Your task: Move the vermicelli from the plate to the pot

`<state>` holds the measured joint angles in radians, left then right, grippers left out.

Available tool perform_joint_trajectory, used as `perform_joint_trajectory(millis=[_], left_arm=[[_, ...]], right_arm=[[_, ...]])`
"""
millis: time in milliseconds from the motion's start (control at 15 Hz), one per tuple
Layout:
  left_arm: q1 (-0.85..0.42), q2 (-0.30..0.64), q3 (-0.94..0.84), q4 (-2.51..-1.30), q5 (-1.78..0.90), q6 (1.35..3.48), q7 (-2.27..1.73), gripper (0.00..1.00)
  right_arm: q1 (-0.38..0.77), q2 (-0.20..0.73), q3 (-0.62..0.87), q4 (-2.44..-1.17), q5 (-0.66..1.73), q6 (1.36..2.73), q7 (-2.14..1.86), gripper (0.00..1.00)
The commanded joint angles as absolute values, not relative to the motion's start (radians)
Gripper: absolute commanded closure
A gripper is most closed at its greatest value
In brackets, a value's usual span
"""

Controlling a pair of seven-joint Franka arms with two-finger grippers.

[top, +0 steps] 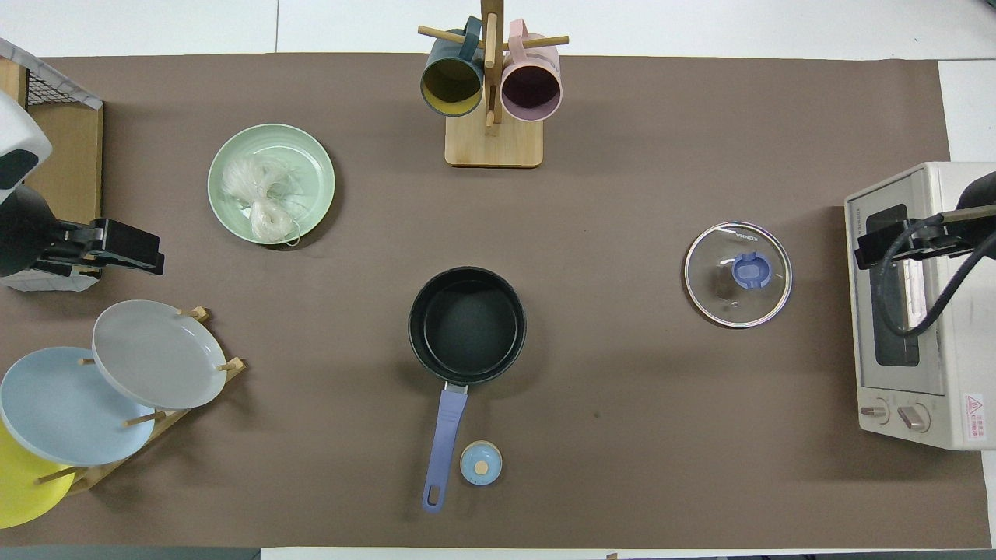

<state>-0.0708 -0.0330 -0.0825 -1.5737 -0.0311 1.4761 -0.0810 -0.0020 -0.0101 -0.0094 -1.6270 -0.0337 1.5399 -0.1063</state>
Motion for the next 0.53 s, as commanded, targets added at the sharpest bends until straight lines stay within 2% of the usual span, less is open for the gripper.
perform_joint_trajectory(millis=[0, 200, 333, 467], left_arm=[[-0.072, -0.026, -0.081, -1.562, -0.037, 1.508, -0.116, 0.00], [-0.075, -0.005, -0.081, -1.568, -0.038, 1.543, -0.126, 0.00], [-0.077, 0.072, -0.080, -1.560, -0.049, 1.583, -0.168, 0.00], [-0.075, 0.168, -0.080, -1.559, -0.051, 1.661, -0.216, 0.00]], right_arm=[[-0.005, -0.048, -0.005, -1.693, -0.024, 1.607, -0.097, 0.00], [-0.014, -0.057, -0.003, -1.729, -0.009, 1.692, -0.130, 0.00], [-0.005, -0.049, -0.003, -1.744, -0.008, 1.706, -0.127, 0.00], [0.003, -0.029, -0.002, -1.794, -0.006, 1.776, -0.129, 0.00]])
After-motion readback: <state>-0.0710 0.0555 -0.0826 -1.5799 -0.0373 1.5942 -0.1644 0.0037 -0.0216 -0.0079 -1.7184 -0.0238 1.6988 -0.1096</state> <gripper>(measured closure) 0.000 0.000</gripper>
